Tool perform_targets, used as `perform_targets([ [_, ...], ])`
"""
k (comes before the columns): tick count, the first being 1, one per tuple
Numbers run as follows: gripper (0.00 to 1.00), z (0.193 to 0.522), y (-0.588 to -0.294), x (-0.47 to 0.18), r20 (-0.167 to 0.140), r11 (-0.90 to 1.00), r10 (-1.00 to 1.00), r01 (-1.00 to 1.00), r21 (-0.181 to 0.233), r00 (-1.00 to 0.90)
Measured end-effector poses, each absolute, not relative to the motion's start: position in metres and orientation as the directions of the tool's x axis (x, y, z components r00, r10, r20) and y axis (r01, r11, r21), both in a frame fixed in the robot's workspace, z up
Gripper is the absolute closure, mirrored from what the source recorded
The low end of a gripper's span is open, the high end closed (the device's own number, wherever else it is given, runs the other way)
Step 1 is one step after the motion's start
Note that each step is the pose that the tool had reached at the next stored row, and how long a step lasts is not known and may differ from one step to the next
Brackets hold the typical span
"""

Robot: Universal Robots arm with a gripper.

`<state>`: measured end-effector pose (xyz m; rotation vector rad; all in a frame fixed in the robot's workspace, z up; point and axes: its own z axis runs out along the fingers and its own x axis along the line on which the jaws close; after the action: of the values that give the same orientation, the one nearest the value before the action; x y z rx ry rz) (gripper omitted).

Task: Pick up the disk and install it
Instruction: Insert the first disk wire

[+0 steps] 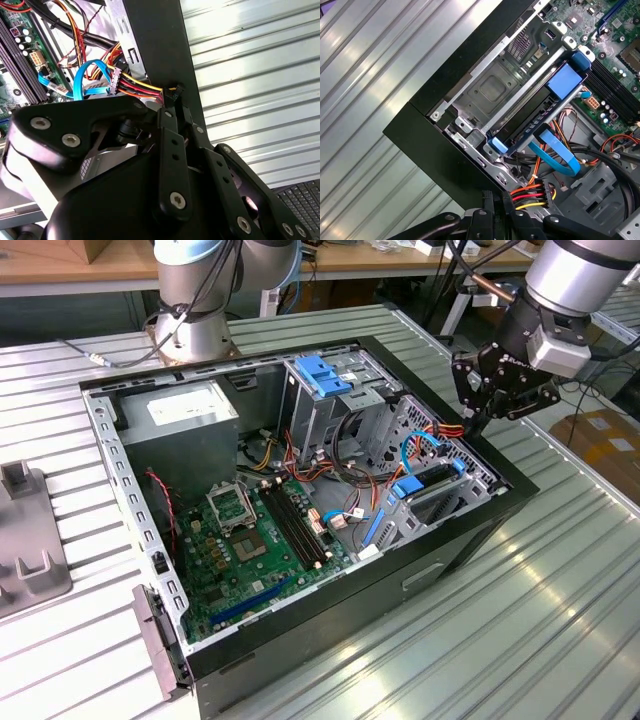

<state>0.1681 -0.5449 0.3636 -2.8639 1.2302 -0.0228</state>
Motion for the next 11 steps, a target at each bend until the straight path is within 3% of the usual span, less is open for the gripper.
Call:
perform_targets([
  [11, 0.82, 0.3682, -0.5449, 0.1682, -0.009, -0.688, -0.725, -0.725, -0.041, 0.688],
])
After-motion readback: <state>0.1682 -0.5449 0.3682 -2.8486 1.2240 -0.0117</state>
